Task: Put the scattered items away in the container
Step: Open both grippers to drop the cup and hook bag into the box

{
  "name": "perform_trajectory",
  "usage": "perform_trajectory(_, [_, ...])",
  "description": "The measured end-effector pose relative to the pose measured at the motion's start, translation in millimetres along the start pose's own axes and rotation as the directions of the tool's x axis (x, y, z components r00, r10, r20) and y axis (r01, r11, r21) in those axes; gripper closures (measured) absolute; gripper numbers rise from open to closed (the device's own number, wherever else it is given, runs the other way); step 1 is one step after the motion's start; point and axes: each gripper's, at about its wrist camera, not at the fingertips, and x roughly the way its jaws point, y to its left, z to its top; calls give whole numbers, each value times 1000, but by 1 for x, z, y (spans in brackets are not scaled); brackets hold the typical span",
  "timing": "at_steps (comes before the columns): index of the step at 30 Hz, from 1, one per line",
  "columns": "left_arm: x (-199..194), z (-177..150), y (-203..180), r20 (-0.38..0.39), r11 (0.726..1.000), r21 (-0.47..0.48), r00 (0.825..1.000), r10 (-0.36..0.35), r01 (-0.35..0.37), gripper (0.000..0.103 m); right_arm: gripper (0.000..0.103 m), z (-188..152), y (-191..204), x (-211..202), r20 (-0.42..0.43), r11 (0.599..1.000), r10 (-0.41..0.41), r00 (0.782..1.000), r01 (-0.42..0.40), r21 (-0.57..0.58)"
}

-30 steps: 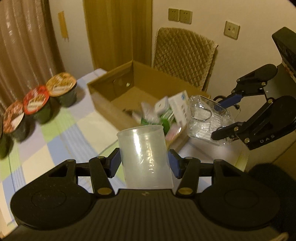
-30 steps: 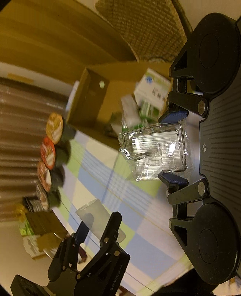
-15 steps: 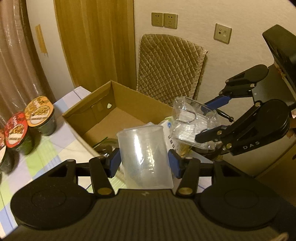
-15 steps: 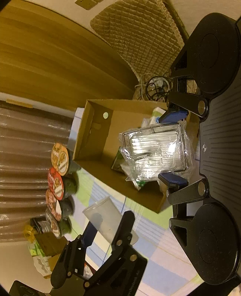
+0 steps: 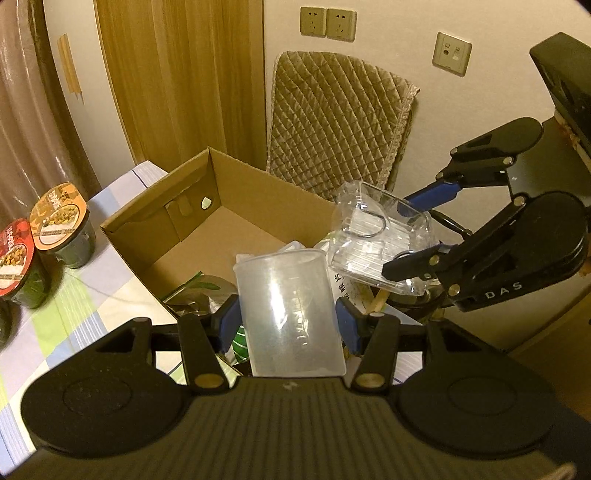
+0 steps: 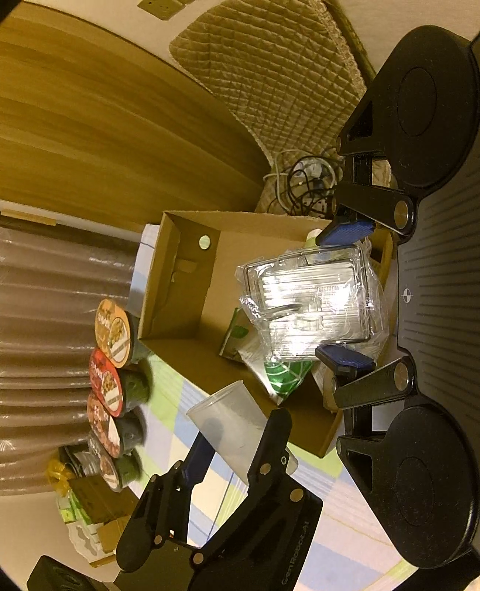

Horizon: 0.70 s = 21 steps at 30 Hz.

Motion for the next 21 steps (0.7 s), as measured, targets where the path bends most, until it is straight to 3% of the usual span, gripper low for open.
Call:
perform_trajectory(8, [10,4,-1,-5,1000,0,1000,26,-26,52,44,-2,-7,5,-1,1000,-2,1000,2,11])
perform_trajectory(9, [11,5,0,-1,999,-3,999,39,-39,49,44,-2,-8,5,-2,1000,-3,1000,3,12])
perform_trajectory(10, [11,5,1,6,999,-11,999,52,-52,35,44,-3,-8,5,-1,1000,-4,1000,5,14])
perform_trajectory(11, [10,5,3,15,998,-23,998,65,-64,30,44,-3,-9,5,-1,1000,-5,1000,5,16])
perform_trajectory(21, [-7,-22,34,27,982,-158,994,105,-100,30,44,11,-7,17,29,999,21,999,-23,49])
